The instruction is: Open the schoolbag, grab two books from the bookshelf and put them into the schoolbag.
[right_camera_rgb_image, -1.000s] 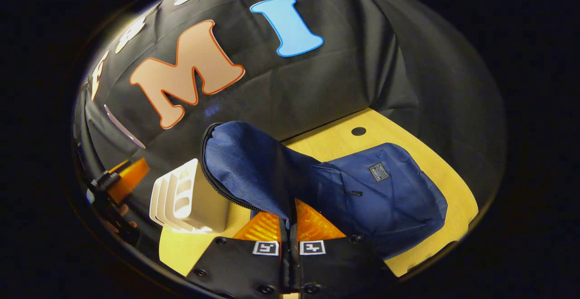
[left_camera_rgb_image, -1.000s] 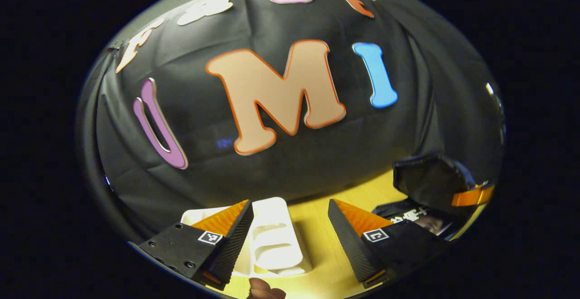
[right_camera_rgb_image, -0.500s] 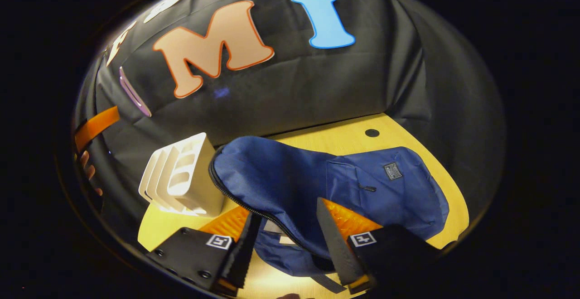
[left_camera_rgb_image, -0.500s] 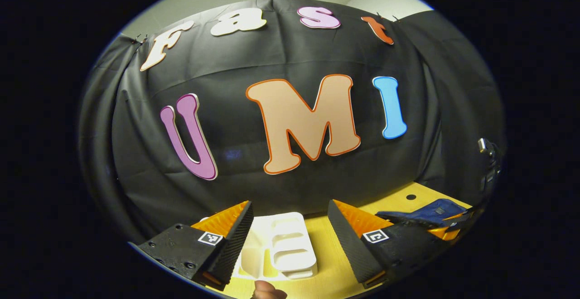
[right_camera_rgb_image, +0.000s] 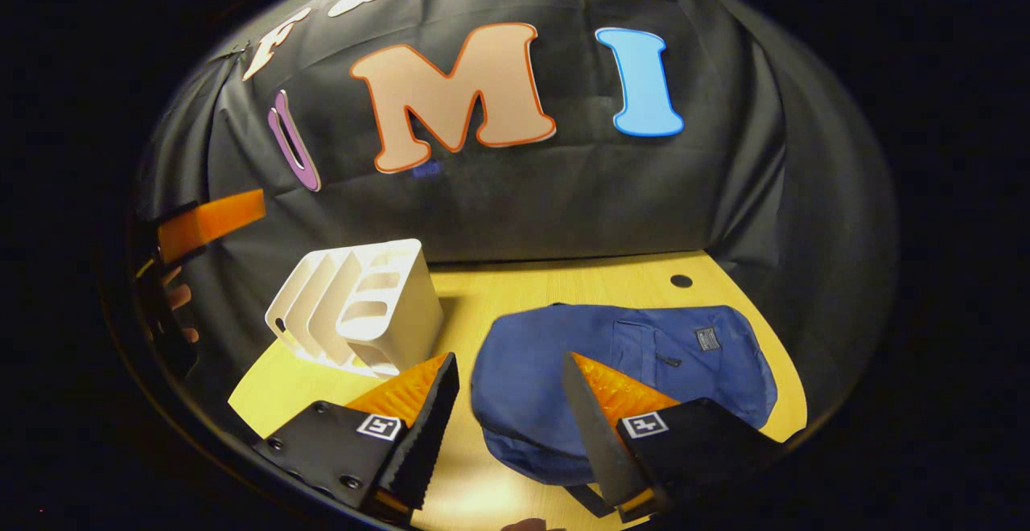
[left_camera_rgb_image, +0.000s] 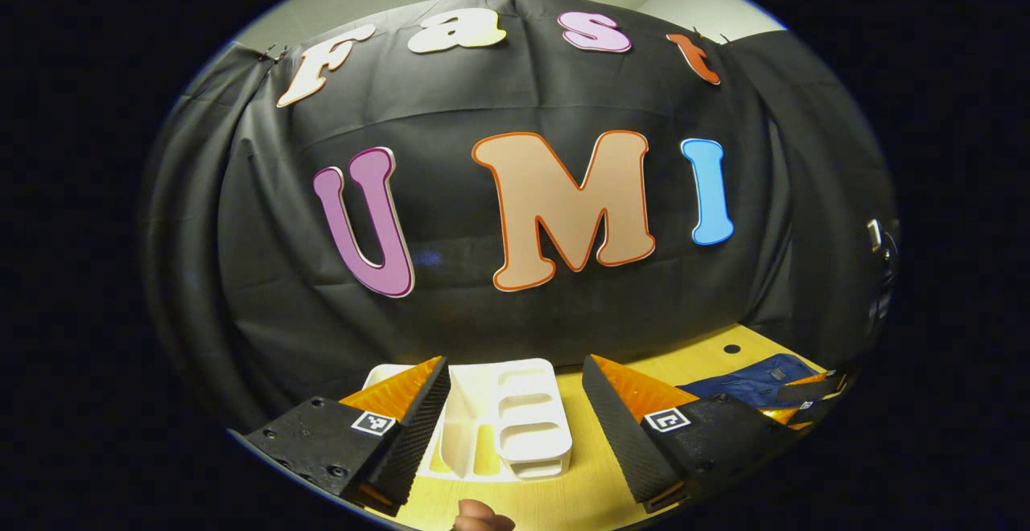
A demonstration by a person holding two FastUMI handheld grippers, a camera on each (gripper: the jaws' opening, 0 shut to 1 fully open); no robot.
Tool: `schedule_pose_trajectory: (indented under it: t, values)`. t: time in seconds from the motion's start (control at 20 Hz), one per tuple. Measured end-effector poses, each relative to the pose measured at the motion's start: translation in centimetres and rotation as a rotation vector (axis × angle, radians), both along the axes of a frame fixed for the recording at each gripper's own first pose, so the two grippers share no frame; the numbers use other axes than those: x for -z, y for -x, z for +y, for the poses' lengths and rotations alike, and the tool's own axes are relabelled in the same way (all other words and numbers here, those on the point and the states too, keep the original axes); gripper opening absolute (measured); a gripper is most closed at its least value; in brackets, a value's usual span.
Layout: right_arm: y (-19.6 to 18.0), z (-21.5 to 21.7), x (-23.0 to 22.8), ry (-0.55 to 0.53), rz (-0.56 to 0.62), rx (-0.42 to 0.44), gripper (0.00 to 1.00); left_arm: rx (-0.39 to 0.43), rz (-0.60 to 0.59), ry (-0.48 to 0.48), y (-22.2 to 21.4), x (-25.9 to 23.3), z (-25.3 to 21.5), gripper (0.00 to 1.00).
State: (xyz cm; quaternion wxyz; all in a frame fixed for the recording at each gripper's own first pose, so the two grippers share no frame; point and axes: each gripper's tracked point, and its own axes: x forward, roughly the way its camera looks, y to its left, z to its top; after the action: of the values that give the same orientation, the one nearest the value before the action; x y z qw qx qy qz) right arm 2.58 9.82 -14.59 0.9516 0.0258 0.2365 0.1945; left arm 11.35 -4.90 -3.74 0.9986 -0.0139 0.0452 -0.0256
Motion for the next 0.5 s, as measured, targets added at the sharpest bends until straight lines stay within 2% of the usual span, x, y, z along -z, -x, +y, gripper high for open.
schedule_pose_trajectory:
  t: [0.1, 0.15, 0.2, 0.25, 0.3, 0.35, 0.4, 0.45, 0.5]
  values:
    - [0.3, 0.0, -1.5, 0.009, -0.041, -0.004, 0.81, -0.008, 0.014, -0.001, 0.6, 0.6, 0.4, 1.0]
    - [0.4, -0.1, -2.6, 0.009, -0.064, -0.001, 0.81, -0.012, 0.016, 0.007, 1.0, 0.6, 0.6, 0.95]
    - [0.3, -0.1, -3.7, 0.005, -0.091, 0.005, 0.81, -0.018, 0.015, 0.015, 1.3, 0.6, 0.7, 0.95]
    - [0.4, -0.5, -5.0, 0.003, -0.119, 0.016, 0.81, -0.028, 0.014, 0.023, 1.5, 0.5, 0.9, 1.0]
    - [0.4, -0.6, -6.5, -0.003, -0.147, 0.026, 0.88, -0.032, 0.01, 0.029, 1.8, 0.3, 1.0, 1.0]
    - [0.4, -0.7, -7.6, -0.012, -0.168, 0.032, 0.85, -0.035, 0.006, 0.031, 2.1, 0.1, 1.1, 1.0]
    - [0.5, -0.6, -8.6, -0.021, -0.183, 0.035, 0.93, -0.034, 0.001, 0.026, 2.4, -0.2, 1.1, 1.0]
    - [0.6, -0.6, -9.5, -0.027, -0.201, 0.039, 0.94, -0.033, -0.011, 0.023, 2.5, -0.6, 1.1, 0.96]
    - [0.6, -0.6, -10.6, -0.031, -0.221, 0.047, 0.94, -0.033, -0.012, 0.014, 2.6, -0.7, 1.1, 0.96]
